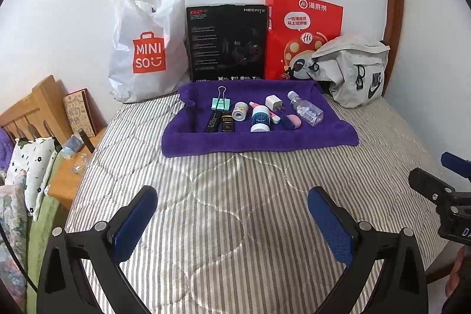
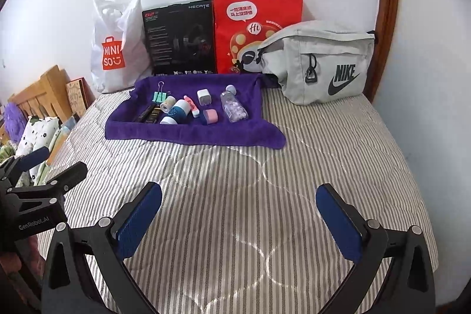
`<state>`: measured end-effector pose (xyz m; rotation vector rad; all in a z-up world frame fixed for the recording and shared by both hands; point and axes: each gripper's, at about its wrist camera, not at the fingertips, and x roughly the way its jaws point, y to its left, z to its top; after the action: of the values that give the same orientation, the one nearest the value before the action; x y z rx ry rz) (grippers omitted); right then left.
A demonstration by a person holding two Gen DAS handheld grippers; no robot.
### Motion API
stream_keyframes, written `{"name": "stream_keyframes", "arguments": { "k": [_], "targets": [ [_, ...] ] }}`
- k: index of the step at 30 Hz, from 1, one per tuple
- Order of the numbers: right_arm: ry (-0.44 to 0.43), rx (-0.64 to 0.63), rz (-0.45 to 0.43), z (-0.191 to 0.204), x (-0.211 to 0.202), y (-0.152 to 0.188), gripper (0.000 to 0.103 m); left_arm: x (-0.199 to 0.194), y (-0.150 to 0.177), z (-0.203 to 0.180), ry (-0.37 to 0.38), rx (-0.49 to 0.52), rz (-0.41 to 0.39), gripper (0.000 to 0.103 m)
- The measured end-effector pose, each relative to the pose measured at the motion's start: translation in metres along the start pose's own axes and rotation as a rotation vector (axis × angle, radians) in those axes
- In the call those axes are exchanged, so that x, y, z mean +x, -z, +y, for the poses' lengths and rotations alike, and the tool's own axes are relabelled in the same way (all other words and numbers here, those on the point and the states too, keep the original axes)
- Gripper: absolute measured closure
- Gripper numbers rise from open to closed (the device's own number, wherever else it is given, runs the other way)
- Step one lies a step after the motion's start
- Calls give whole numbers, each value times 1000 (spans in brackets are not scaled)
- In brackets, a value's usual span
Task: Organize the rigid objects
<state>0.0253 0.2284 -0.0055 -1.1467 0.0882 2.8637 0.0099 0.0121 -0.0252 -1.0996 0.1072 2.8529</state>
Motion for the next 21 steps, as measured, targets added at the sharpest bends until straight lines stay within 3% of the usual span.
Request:
{"name": "stream_keyframes", "arguments": {
  "k": [21],
  "targets": [
    [25, -22, 24, 7, 1, 11, 0, -13, 5, 5, 11, -18, -16, 0]
  ]
}}
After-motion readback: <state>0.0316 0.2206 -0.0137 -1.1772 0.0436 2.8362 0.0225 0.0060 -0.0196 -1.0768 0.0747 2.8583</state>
